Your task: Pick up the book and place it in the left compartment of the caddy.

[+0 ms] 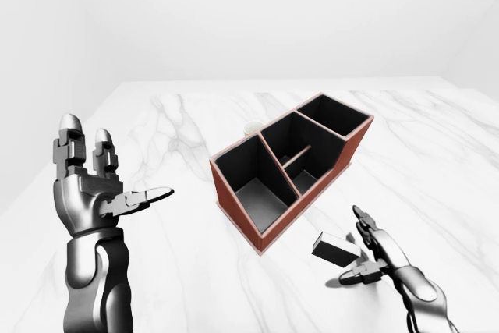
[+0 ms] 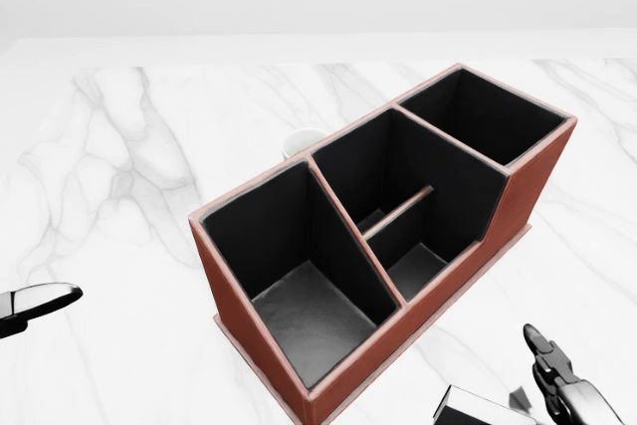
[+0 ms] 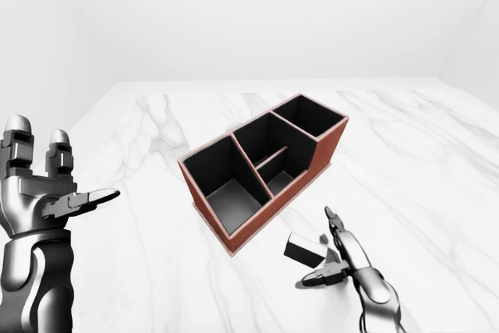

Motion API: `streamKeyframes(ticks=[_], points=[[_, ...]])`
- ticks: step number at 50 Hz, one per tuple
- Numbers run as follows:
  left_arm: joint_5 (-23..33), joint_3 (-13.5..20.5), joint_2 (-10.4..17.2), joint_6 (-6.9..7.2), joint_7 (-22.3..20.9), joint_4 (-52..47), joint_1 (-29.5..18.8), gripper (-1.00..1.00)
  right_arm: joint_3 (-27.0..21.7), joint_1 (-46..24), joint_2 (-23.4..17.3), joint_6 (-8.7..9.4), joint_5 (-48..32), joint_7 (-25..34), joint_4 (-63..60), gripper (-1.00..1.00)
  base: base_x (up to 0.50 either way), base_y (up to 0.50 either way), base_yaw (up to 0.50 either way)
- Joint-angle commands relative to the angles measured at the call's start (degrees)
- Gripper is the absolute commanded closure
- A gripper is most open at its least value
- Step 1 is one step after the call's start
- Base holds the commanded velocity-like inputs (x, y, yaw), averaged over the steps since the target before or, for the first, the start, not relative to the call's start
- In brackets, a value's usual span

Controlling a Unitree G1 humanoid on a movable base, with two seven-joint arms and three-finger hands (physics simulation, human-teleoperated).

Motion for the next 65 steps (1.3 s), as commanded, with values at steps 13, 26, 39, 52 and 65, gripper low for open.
streamKeyframes(ticks=[13, 26, 39, 52, 65], points=[[0.0, -0.2, -0.1, 0.00, 0.1, -0.6, 0.2, -1.00, 3.1, -1.0, 0.1, 0.00, 0.0, -1.9, 1.5, 1.00, 0.00, 0.00, 0.00], [0.5, -0.7, -0.2, 0.00, 0.2, -0.4, 0.0, -1.00, 2.3, -0.5, -0.1, 0.00, 0.9, -2.0, 1.0, 1.00, 0.00, 0.00, 0.00], [0.2, -0.3, -0.1, 0.00, -0.1, -0.1, 0.0, -1.00, 1.4, 2.5, 2.9, 0.00, 0.5, 5.4, -21.1, 1.00, 0.00, 0.00, 0.00], [0.2, -0.3, -0.3, 0.00, 0.1, -1.2, 0.2, -1.00, -1.3, 1.7, 5.0, 0.00, -2.0, 11.6, -42.4, 1.00, 0.00, 0.00, 0.00], [0.3, -0.4, -0.3, 0.00, 0.2, -1.0, 0.1, -1.00, -1.3, -1.4, 3.8, 0.00, -2.1, 11.6, -48.0, 1.00, 0.00, 0.00, 0.00]])
